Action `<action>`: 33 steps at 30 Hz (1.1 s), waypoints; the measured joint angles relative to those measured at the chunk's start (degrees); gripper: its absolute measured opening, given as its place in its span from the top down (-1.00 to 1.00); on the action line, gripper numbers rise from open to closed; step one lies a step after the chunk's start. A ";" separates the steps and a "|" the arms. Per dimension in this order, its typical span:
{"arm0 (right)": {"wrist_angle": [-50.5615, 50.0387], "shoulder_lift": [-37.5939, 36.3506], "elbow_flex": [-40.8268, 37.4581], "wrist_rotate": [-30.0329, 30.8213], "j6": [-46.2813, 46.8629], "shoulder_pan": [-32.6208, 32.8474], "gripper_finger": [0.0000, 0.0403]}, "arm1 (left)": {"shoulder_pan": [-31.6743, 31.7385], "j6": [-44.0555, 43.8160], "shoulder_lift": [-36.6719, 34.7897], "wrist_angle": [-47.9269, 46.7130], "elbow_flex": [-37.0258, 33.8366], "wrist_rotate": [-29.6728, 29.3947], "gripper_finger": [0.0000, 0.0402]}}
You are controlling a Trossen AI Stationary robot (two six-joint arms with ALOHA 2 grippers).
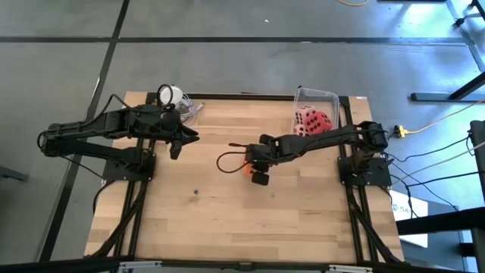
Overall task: Pick & Place Dice
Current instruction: Put the large orange die into the container
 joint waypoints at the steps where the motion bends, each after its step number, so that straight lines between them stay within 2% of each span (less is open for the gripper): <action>1: -0.12 -0.44 -0.03 -0.41 0.40 0.02 0.65 | -0.01 0.01 0.00 0.00 0.00 0.00 0.55; 4: -0.82 -2.03 -0.03 -0.28 1.30 0.13 0.79 | 0.00 0.37 0.00 0.00 0.00 0.02 0.55; 8: -1.88 -3.63 -0.03 0.69 1.74 0.00 0.80 | -0.01 0.37 0.00 0.00 0.00 0.02 0.55; 14: -5.04 -8.55 0.00 4.80 6.48 -1.87 0.94 | 0.01 0.36 0.00 0.00 0.00 0.04 0.55; 23: -7.50 -21.75 0.06 11.21 14.41 -6.11 0.99 | -0.01 0.35 0.00 0.00 0.00 0.11 0.55; 26: -8.98 -26.68 0.10 15.15 16.92 -7.19 1.00 | 0.01 0.35 0.00 -0.02 0.00 0.13 0.55; 33: -20.67 -36.29 0.13 20.41 26.09 -13.15 0.99 | -0.01 0.72 0.00 -0.02 0.00 0.13 0.55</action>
